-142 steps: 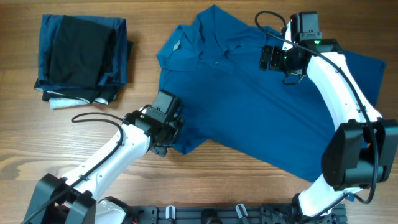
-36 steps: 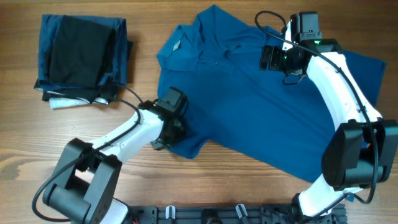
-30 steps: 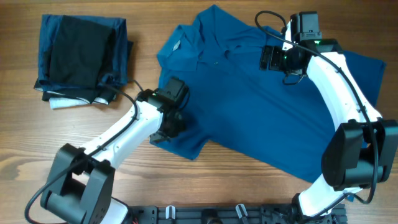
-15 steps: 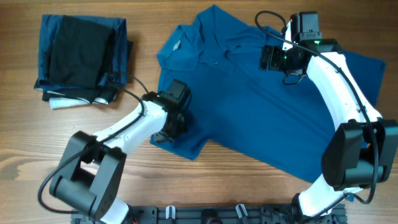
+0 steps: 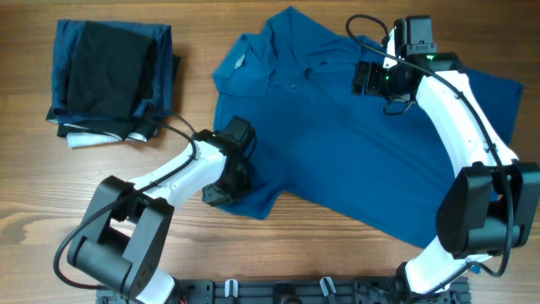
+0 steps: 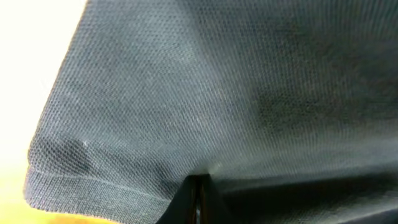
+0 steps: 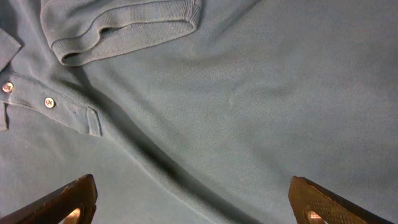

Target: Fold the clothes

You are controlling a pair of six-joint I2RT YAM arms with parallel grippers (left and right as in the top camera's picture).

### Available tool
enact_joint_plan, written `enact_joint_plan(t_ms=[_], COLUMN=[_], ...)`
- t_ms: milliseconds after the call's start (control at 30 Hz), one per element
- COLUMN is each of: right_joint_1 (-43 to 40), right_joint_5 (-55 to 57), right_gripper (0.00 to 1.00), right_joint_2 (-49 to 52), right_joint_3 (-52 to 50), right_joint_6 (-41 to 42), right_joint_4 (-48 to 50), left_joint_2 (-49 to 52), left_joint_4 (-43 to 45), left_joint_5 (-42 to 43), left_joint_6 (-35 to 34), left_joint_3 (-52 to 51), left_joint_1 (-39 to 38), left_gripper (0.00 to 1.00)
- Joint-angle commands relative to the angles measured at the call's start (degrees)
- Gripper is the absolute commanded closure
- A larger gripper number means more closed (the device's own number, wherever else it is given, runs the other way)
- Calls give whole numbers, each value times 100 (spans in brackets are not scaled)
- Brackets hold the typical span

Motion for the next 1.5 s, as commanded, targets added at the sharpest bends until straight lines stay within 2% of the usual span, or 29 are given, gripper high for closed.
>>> enact_joint_plan(t_ms=[0,200,400,567,667,767,800,833,900,1033,1133,1233,1267,1300,1467], right_joint_1=[-2,-2,2,2,2,2,2,2,2,2,2,-2,-2,-22,-584], right_joint_5=[76,76,76,76,76,76,76,76,76,76,79,-26,-20,-22,15], right_gripper=[0,0,0,0,1,0,0,1,0,0,0,0,0,0,0], right_joint_2=[33,33,33,33,33,33,33,33,33,33,33,31,31,31,31], right_joint_3=[83,83,83,83,83,83,83,83,83,83,83,83,83,83,127], right_joint_6=[31,28,28,28,28,28,28,31,28,31,28,-17,-562,-754,-407], right_joint_4=[13,13,13,13,13,13,13,13,13,13,70,599,459,398,72], left_joint_2=[437,437,380,-48,-531,-931,-990,-1032,-1032,-938,-756,-601,-590,-590,-577], left_joint_4=[-354,-839,-1115,-1276,-1576,-1875,-1814,-1392,-487,999,1093,708,568,472,328], left_joint_5=[205,275,302,181,-245,-796,-846,-841,-846,-721,-308,-168,-168,-170,-170], left_joint_6=[-304,-579,-575,-575,-575,-463,-291,269,925,1414,1423,1421,1421,1421,1414], left_joint_3=[-553,-553,-551,-501,-17,962,1213,1742,2190,2284,2284,2282,2280,2280,2098], left_joint_1=[-26,-26,-24,-26,-24,-26,-24,-24,-17,267,584,925,979,994,914], left_gripper=[96,96,96,96,96,90,90,92,96,96,96,95,94,92,89])
